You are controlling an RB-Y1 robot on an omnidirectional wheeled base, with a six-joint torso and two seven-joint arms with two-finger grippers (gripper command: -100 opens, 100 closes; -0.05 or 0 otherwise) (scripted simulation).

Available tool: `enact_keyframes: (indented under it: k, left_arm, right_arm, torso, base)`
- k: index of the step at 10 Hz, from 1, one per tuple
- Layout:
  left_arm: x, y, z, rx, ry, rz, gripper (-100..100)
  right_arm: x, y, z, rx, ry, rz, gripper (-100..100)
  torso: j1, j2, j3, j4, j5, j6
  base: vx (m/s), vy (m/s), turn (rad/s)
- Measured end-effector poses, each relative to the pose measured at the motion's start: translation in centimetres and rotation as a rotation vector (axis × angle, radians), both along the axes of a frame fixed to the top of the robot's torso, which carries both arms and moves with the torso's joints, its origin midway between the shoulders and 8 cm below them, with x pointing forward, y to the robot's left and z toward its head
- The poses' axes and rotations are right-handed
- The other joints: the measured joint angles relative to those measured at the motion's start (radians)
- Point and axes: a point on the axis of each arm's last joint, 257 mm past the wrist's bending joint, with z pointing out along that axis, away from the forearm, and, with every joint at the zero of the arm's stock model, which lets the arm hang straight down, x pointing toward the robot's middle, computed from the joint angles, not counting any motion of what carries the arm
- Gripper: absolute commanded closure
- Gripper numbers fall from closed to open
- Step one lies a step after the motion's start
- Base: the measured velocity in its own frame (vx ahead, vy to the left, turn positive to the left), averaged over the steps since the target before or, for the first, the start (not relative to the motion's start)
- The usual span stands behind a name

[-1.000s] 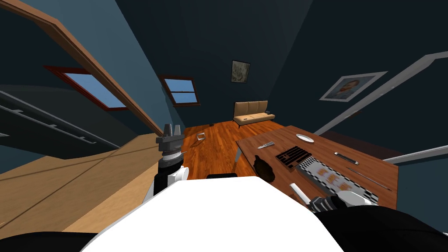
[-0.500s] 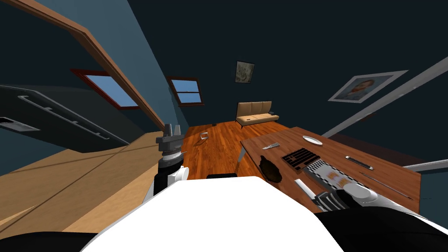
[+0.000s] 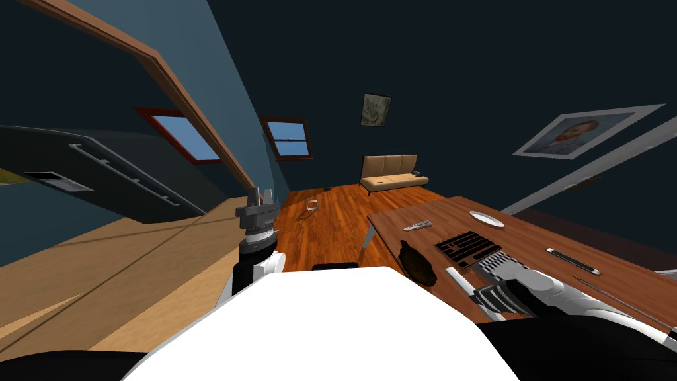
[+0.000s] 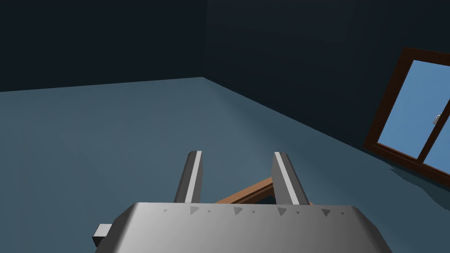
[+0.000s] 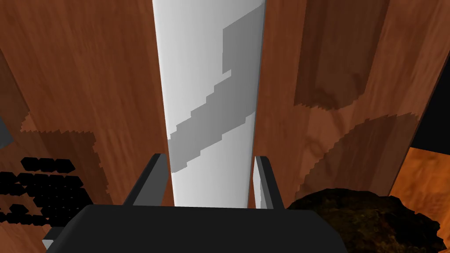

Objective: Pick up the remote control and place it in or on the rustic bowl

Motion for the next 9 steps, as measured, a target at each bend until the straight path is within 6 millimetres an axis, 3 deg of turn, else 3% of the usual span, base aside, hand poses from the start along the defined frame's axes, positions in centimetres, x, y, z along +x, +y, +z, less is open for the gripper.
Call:
enact_keyframes:
  k: [4, 9]
  left_arm:
    - [0.0, 0.0, 0.0, 0.000, 0.000, 0.000, 0]
    - [0.0, 0.0, 0.0, 0.000, 0.000, 0.000, 0]
  right_arm:
    - [1.1, -1.3, 2.5, -0.004, -0.001, -0.039, 100]
    - [1.8, -0.7, 4.4, 0.024, -0.004, -0.027, 100]
  torso:
    - [0.008, -0.002, -0.001, -0.001, 0.002, 0.002]
    - [0.008, -0.009, -0.005, -0.002, 0.002, 0.002]
  base:
    - [0.089, 0.126, -0.027]
    - [0.200, 0.105, -0.142]
